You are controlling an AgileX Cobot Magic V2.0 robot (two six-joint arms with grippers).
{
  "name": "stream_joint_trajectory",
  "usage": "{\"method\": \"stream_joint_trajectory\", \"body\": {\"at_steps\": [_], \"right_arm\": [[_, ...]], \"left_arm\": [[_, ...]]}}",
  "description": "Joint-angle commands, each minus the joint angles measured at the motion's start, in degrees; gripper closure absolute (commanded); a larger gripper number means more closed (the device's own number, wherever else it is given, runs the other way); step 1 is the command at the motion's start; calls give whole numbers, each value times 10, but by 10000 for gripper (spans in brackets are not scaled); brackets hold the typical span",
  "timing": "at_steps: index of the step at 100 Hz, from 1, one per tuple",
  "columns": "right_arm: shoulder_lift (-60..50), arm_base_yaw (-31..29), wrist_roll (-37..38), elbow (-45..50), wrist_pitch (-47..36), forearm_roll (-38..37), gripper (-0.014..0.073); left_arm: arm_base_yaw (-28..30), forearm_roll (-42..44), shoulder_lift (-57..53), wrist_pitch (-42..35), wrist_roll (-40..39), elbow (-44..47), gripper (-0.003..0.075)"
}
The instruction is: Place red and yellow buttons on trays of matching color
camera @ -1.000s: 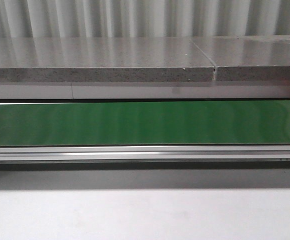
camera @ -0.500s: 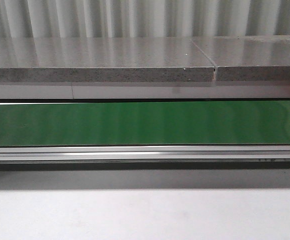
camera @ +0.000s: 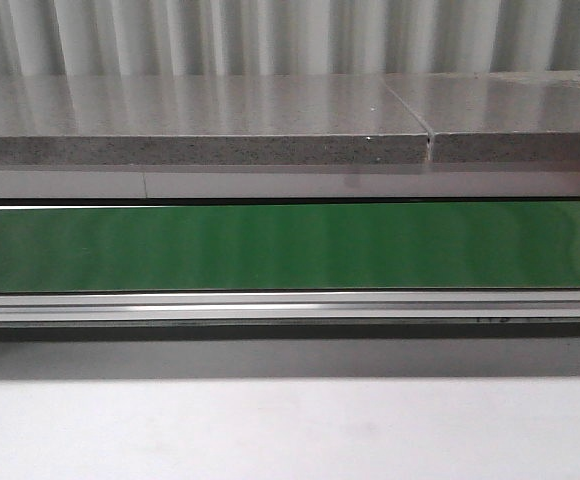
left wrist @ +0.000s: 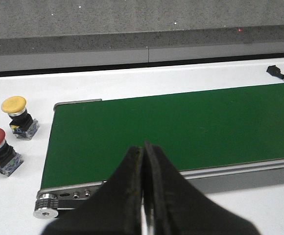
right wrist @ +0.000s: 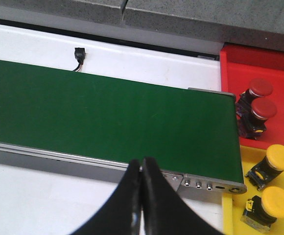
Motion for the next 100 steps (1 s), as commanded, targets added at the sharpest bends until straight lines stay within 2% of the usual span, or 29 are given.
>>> {"method": "stream_joint_trajectory", "body": {"at_steps": [1, 16, 65, 86, 100], "right_arm": [[-33, 0, -7, 3, -36, -1, 660], [-80, 0, -7, 18, -37, -1, 660], [-82, 0, -7, 18, -22, -1, 660], [-82, 0, -7, 18, -22, -1, 660], [-82, 0, -7, 18, -22, -1, 660]], "left_arm": [[-5, -5, 4, -45, 0, -15, 740], [-5, -5, 4, -45, 0, -15, 740], [-1, -28, 18, -69, 0, -26, 740], [6, -28, 106, -63, -4, -96, 740], [45, -28, 187, -53, -21, -159, 739]]}}
